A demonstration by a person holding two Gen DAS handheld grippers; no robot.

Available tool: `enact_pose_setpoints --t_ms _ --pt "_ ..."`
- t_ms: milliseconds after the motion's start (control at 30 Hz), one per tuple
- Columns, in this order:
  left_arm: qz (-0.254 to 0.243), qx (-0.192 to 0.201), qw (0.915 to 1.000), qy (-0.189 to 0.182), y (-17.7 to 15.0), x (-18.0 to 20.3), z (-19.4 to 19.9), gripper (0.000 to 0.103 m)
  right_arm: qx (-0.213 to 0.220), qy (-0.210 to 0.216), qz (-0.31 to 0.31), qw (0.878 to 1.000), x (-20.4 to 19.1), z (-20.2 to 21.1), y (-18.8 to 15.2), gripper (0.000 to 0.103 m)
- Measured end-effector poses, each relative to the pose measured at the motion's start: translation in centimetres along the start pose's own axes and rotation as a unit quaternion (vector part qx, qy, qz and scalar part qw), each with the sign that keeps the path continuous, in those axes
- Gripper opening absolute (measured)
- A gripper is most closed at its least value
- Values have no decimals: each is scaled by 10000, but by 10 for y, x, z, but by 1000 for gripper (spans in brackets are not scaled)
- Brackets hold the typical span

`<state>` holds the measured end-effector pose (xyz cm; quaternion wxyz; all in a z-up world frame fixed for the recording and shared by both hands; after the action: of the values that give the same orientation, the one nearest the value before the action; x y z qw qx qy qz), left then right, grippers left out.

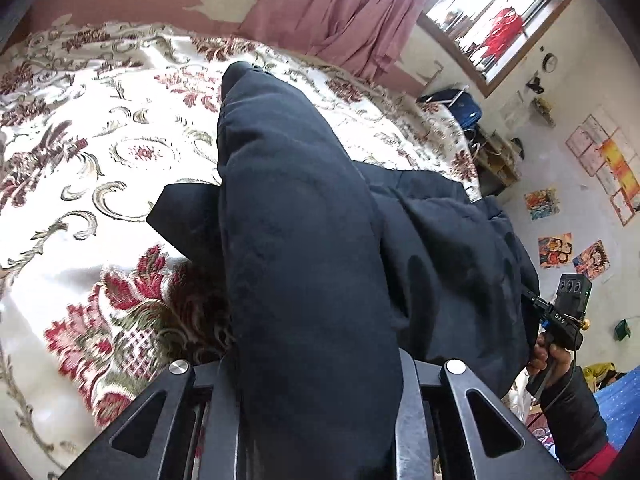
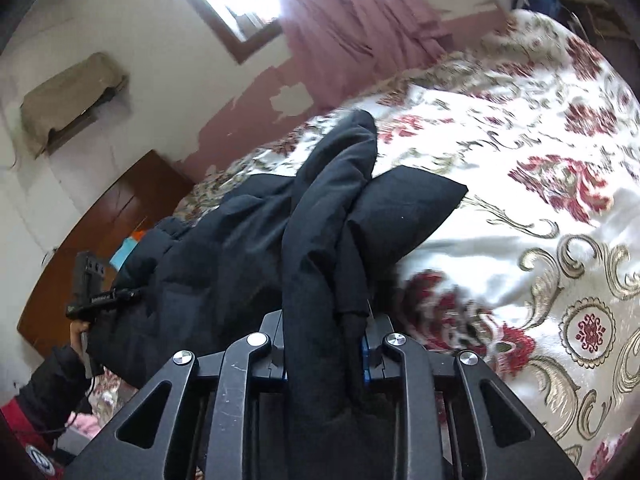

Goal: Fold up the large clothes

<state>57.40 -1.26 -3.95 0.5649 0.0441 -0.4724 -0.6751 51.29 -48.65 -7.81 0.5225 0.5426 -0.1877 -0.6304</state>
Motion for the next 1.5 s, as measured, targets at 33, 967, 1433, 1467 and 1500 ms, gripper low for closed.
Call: enact_pose_setpoints --t_ms 33,967,1433,1467,1500 --pt "-15 38 10000 -20 0 2 9 18 -11 49 96 9999 -10 4 0 22" --pt "92 617 9977 277 -80 -16 152 18 221 330 826 9958 -125 88 -66 21" --pt "-559 701 9783 1870 -101 -56 151 84 -81 -882 523 9947 -71 77 -102 46" --pt "-658 745 9740 2038 -101 -56 153 88 -84 -926 552 9941 -72 77 -103 49" --pt "-723 791 9714 2118 -100 -57 155 91 -75 -976 588 9935 -72 77 -103 53"
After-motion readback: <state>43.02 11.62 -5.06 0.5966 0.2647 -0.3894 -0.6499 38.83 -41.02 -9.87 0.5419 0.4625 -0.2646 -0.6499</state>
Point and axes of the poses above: each gripper's, at about its wrist camera, not at the fingertips, and z roughly against the way its jaws point, x to its right, y to its top, the point moved 7 cm from there along -z, roughly the way its jaws point, and after that the axes turned 14 degrees about x, right-handed, at the moved point
